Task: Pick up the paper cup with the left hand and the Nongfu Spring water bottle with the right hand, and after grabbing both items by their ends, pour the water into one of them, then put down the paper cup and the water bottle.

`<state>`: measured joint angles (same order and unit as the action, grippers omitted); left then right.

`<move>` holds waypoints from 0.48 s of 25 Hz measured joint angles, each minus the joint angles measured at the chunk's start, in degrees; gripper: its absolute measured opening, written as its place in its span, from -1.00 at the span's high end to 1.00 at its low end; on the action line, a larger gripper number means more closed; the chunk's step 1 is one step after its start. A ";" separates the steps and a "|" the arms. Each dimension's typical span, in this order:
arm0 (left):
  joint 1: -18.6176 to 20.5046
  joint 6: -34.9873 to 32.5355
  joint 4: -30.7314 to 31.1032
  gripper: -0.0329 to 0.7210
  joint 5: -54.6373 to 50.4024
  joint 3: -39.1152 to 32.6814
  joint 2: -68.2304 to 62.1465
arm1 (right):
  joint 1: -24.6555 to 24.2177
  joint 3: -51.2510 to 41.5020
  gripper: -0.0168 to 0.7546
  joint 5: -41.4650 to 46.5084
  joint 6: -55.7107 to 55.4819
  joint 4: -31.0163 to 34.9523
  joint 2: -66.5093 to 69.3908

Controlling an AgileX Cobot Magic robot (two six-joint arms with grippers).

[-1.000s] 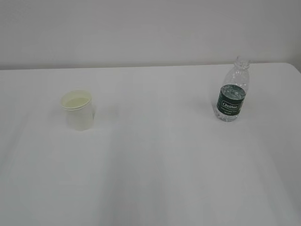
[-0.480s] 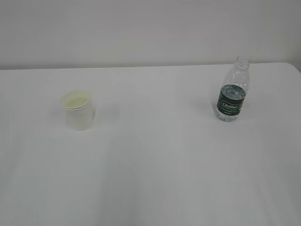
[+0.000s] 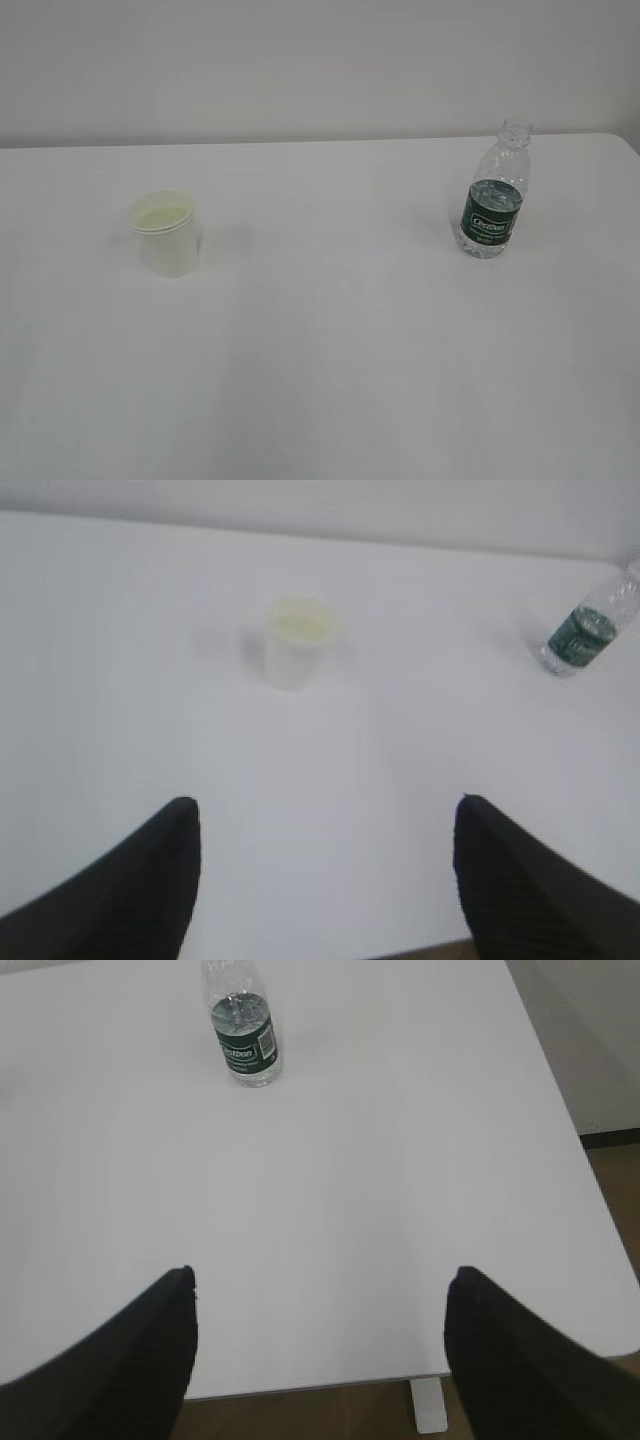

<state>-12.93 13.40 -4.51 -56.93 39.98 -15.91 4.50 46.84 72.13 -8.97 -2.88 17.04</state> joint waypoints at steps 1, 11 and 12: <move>0.00 0.00 0.24 -0.59 -1.77 0.00 0.00 | 0.00 0.00 -0.56 0.25 0.40 -0.60 0.00; 0.00 0.00 8.07 -0.59 -10.71 0.00 0.00 | 0.00 0.00 -0.56 0.49 2.60 -6.48 -3.87; 0.00 0.00 8.63 -0.59 -10.82 0.00 0.00 | 0.00 0.00 -0.56 0.49 2.68 -7.15 -4.64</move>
<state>-12.93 13.40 4.12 -67.75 39.98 -15.91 4.50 46.84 72.62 -6.29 -10.03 12.39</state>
